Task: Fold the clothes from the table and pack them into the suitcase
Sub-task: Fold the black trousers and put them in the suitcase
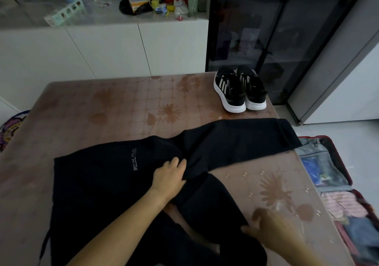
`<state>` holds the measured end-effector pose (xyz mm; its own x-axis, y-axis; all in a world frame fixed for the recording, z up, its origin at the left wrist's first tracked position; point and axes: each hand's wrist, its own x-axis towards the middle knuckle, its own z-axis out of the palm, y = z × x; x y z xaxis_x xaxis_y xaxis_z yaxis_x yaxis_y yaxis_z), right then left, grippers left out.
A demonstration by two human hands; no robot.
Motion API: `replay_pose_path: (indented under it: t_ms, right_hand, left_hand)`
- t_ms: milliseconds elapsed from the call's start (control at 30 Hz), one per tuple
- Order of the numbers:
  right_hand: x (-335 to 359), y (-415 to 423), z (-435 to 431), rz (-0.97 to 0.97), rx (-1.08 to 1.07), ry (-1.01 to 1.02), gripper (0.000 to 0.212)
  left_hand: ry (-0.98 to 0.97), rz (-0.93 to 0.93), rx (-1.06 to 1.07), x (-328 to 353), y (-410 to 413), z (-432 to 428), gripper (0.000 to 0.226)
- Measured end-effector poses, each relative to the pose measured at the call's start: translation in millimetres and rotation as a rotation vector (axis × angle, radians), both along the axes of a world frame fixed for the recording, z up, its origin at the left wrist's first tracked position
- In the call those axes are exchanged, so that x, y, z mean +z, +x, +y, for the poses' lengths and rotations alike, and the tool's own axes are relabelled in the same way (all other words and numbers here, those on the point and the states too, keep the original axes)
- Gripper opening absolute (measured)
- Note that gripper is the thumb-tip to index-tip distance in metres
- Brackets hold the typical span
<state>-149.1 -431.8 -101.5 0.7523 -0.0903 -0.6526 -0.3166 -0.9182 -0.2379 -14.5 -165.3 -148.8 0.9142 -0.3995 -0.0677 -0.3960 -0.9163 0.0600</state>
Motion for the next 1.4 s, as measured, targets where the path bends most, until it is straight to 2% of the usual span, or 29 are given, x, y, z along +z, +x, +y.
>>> replay_pose_path:
  t_ms: [67,133,200,267,333,400,433,500,600,700,833,967,1067,1133,1233,1333,1400]
  right_hand:
    - [4,16,14,-0.229,-0.005,-0.029,0.050]
    - [-5,34,36,-0.362,0.058,0.028,0.057]
    - [-16,48,58,-0.375,0.132,0.068,0.064]
    - [-25,55,74,-0.340,0.252,-0.015,0.072]
    - [-30,58,79,-0.350,0.380,-0.151,0.065]
    - [-27,56,72,-0.485,0.419,-0.238,0.042]
    - [-23,54,64,-0.519,0.390,-0.280,0.032]
    - [-18,44,37,-0.409,0.283,-0.311,0.022]
    - [-14,24,-12,-0.328,0.038,-0.300,0.028]
    - [-4,10,-51,-0.256,-0.095,-0.247,0.040]
    - [1,10,-81,-0.369,0.016,-0.395,0.033]
    - [-2,24,-74,-0.377,0.028,-0.186,0.051]
    - [-8,36,-70,-0.298,0.035,-0.117,0.067]
    - [-9,41,-69,-0.240,0.102,-0.198,0.058]
    - [-8,42,-80,-0.246,0.161,-0.260,0.023]
    - [0,36,-100,-0.372,-0.117,0.015,0.028]
    - [7,31,-120,-0.474,-0.331,0.123,0.027]
  left_hand:
    - [-0.067,0.001,0.008,-2,-12,-4,0.069]
    - [-0.175,0.071,0.016,-1,-18,-8,0.077]
    - [-0.291,0.156,0.030,-2,-22,-11,0.076]
    - [-0.367,0.149,0.042,-3,-25,-15,0.072]
    - [-0.389,0.126,0.042,-5,-26,-16,0.072]
    - [-0.373,0.123,0.042,-7,-27,-16,0.076]
    - [-0.360,0.130,0.043,-7,-27,-15,0.079]
    - [-0.326,0.151,0.052,-6,-27,-16,0.082]
    - [-0.280,0.243,0.063,2,-31,-23,0.080]
    - [-0.293,0.289,0.061,15,-45,-29,0.080]
    - [-0.368,0.192,0.084,35,-75,-6,0.080]
    - [-0.427,0.011,0.192,39,-115,48,0.080]
    - [-0.405,-0.021,0.310,27,-159,84,0.084]
    - [-0.374,-0.035,0.374,12,-189,102,0.086]
    - [-0.220,-0.068,0.347,-12,-222,123,0.071]
    - [-0.096,-0.113,0.290,-21,-228,131,0.063]
    - [-0.057,-0.152,0.265,-17,-220,134,0.057]
